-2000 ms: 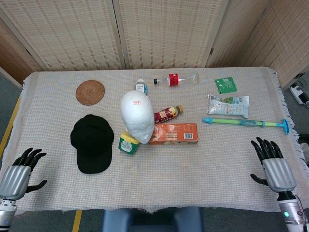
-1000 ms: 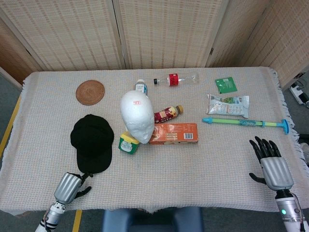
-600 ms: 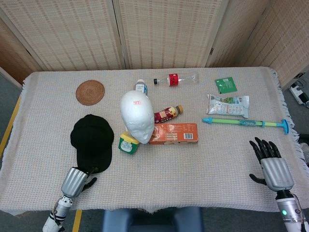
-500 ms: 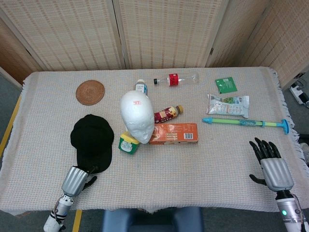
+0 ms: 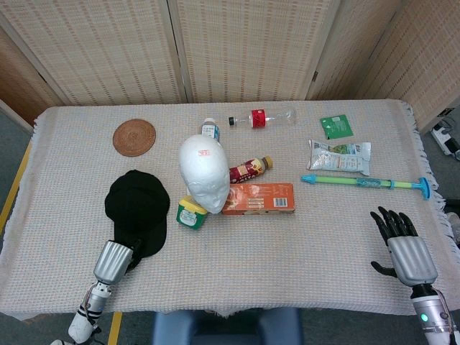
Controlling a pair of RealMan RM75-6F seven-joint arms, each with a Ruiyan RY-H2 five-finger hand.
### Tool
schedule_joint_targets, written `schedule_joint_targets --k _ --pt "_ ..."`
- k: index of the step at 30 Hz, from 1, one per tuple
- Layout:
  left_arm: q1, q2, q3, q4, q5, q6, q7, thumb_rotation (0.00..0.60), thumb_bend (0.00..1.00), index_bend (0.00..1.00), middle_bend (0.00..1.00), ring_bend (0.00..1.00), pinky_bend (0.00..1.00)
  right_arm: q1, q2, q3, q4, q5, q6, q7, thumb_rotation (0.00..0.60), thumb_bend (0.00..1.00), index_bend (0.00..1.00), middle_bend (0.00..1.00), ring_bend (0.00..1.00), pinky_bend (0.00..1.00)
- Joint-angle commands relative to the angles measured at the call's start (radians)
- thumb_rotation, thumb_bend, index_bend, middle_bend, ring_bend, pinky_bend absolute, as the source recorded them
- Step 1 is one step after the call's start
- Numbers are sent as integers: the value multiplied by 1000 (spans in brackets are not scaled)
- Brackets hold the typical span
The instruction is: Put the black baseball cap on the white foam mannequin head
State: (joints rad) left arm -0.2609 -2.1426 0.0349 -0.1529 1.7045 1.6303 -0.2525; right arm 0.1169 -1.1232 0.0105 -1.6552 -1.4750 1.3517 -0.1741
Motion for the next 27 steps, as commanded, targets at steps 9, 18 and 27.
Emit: schedule_joint_targets --k 9,18,27 --pt "-7 17 -7 5 -32 1 -11 600 513 652 1000 959 1000 4 15 -14 -13 -13 -16 12 600 73 0 0 0 0" --pt "-115 68 -118 -37 -127 173 -91 600 564 675 1000 959 1000 6 29 -24 -25 -22 -26 24 600 73 0 0 0 0" --pt "-308 175 -221 -116 -184 304 -50 600 589 687 1000 961 1000 12 28 -42 -32 -27 -54 0 600 73 0 0 0 0"
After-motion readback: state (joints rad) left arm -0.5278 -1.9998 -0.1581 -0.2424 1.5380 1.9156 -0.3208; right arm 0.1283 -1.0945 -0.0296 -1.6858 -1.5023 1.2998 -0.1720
